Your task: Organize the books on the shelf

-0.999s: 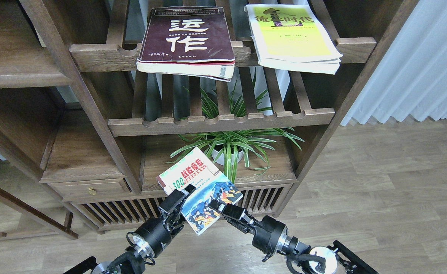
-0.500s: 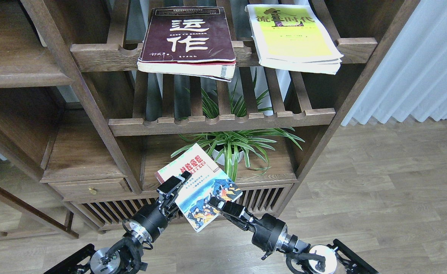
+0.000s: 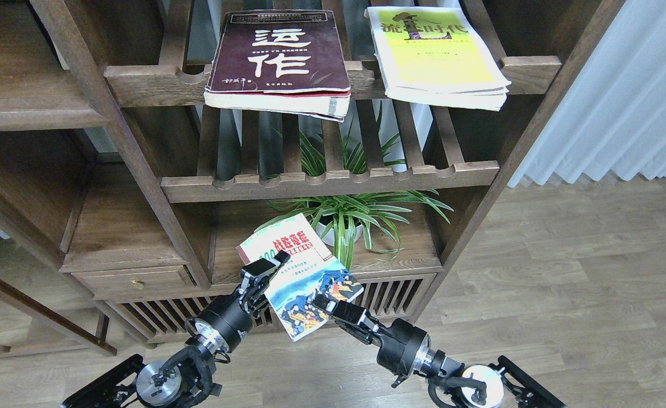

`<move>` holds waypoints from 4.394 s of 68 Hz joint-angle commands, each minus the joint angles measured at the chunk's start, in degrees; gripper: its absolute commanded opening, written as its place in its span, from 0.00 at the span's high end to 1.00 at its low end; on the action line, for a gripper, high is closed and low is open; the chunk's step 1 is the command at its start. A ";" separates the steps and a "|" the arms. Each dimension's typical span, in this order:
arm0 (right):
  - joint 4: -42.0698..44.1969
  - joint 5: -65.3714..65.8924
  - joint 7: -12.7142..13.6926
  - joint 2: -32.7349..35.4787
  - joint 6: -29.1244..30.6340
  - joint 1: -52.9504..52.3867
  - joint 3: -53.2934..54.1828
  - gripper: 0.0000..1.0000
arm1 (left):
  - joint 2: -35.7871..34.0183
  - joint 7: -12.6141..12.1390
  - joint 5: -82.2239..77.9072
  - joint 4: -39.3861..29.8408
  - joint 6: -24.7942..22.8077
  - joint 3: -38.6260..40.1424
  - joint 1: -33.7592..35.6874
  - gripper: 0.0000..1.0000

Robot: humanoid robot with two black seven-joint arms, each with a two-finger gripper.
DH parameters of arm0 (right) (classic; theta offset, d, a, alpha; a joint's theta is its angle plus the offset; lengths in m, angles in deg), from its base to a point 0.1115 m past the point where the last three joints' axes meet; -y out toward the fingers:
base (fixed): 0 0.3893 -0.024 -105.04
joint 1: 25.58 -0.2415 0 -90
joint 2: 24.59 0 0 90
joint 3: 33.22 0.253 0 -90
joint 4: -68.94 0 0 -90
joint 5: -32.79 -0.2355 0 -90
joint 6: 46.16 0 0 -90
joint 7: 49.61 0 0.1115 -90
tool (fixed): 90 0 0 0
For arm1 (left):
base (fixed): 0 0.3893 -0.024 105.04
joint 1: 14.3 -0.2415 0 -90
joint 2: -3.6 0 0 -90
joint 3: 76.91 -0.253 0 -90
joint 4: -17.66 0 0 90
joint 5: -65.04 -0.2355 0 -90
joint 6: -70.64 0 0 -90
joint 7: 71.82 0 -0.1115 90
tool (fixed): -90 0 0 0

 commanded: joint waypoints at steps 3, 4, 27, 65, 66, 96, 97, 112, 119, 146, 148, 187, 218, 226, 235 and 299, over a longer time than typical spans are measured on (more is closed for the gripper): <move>0.95 -0.05 -0.07 -0.02 -1.78 -1.19 0.32 0.31 | 0.03 -1.36 -0.04 0.02 -0.01 -0.68 -0.21 1.00; 1.04 -0.05 -0.07 -0.02 -2.13 -1.54 0.24 0.27 | 0.03 -1.54 -0.04 0.02 -0.01 -0.77 -0.30 1.00; 5.16 -0.40 -0.25 -0.02 -2.66 -5.14 0.68 0.00 | -11.21 -5.75 -0.21 -4.02 -0.01 -3.93 -0.74 1.00; 13.43 -0.49 -0.25 -0.02 -3.01 -7.34 0.32 0.00 | -52.97 -8.30 -0.39 -24.15 -0.01 -4.55 -1.53 1.00; 13.69 -0.49 -0.34 -0.02 -3.01 -7.43 0.24 0.00 | -54.88 -8.39 -0.39 -25.28 -0.01 -4.55 -1.53 1.00; 15.36 -0.49 -0.78 -0.02 -3.45 -9.45 0.32 0.00 | -84.87 -8.22 -0.21 -37.51 -0.01 5.29 -0.83 1.00; 15.36 -0.49 -0.78 -0.02 -3.45 -9.54 0.32 0.00 | -85.31 -8.22 -0.21 -37.51 -0.01 5.47 -0.83 1.00; 15.36 -0.49 -0.78 -0.02 -3.45 -9.80 0.68 0.00 | -91.11 -7.78 0.23 -36.72 -0.01 10.39 -0.65 1.00; 15.36 -0.49 -0.78 -0.02 -3.45 -9.80 0.76 0.00 | -92.43 -7.78 0.23 -35.05 -0.01 12.94 -0.13 1.00; 15.36 -0.49 -0.78 -0.02 -3.45 -9.63 0.85 0.00 | -95.51 -8.66 0.05 -25.65 -0.01 13.64 13.06 1.00; 15.36 -0.49 -0.78 -0.02 -3.45 -9.63 0.85 0.00 | -95.51 -8.57 0.05 -25.38 -0.01 13.38 13.32 1.00; 14.84 -0.49 -0.86 -0.02 -2.93 -8.84 0.85 0.00 | -81.98 -18.76 -1.09 -14.05 -0.01 11.97 22.19 1.00; 14.66 -0.57 -0.78 -0.02 -2.84 -8.05 0.85 0.00 | -76.27 -20.52 -1.09 -6.66 -0.01 5.30 33.61 1.00; 14.66 -0.57 -0.78 -0.02 -2.84 -7.69 0.85 0.00 | -73.54 -20.61 -1.44 -4.20 -0.01 0.55 39.95 1.00; 14.57 -0.57 -0.78 -0.02 -2.84 -7.69 0.85 0.00 | -71.25 -20.96 -1.53 -2.62 -0.01 -4.28 45.75 1.00; 14.66 -1.36 -0.78 -0.02 -2.84 -6.73 1.03 0.00 | -50.07 -21.19 -1.44 23.13 -0.01 -5.08 57.70 0.99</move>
